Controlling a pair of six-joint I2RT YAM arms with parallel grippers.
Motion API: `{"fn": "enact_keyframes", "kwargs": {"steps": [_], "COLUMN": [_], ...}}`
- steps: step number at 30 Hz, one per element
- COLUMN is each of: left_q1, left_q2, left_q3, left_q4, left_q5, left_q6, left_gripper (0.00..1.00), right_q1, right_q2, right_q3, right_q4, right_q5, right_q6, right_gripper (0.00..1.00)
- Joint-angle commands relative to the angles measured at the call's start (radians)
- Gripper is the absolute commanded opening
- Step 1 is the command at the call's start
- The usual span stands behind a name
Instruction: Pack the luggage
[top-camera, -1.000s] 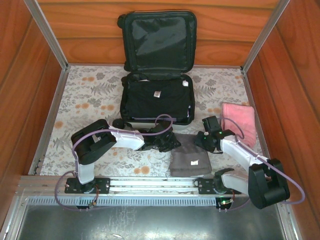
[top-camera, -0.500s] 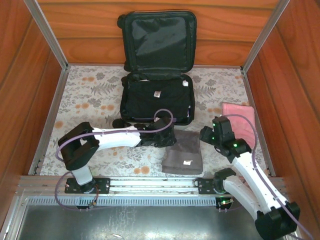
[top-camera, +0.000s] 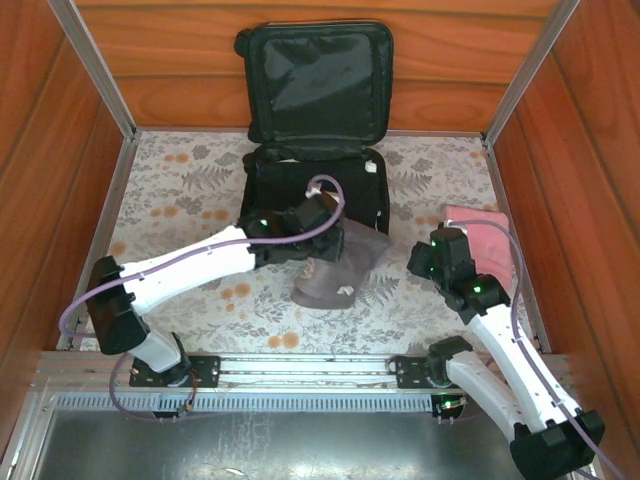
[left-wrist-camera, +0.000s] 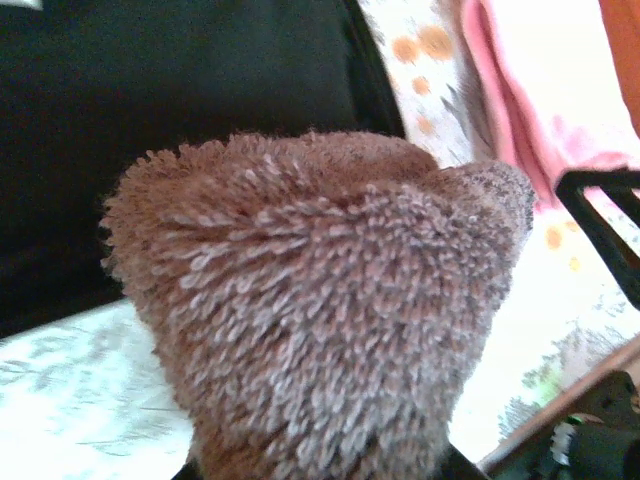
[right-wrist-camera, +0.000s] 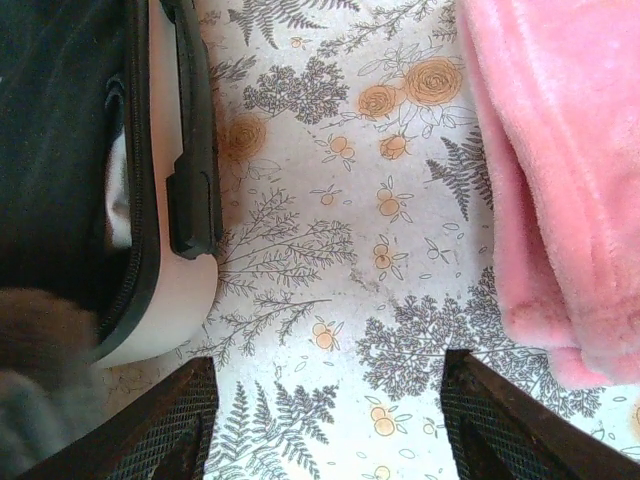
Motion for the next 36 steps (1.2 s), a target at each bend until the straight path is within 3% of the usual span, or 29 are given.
{"fn": "enact_keyframes", "kwargs": {"steps": [1, 7, 16, 25, 36], "left_q1": [0.095, 0.217, 0.289, 0.417, 0.554], "left_q2": [-0.044, -0.027, 0.153, 0.307, 0.348], "left_q3": [0.040, 0.146, 0.388, 0.488, 0.307], "left_q4": [-0.083, -0.083, -0.084, -0.060, 0.091], "left_q5": [-0.034, 0.027, 0.160, 0.280, 0.278], "left_q6": [0.149, 0.299, 0.451, 0.320, 0.257], "left_gripper": [0.00, 0.00, 0.00, 0.00, 0.00], "right_q1": [0.004, 0.004, 0.003, 0.002, 0.002], "right_q2": [0.023, 0.055, 0.083, 0.093, 0.166], "right_q3": [0.033, 0.046, 0.069, 0.058, 0.075], "right_q4": [0.041, 0.056, 0.056, 0.049, 0.074], "right_q5": [0.010, 0.020, 0.036, 0.061, 0.063], "right_q6": [-0.025, -0.044, -0.056, -0.065, -0.082], "right_gripper": [0.64, 0.65, 0.65, 0.65, 0.66]}}
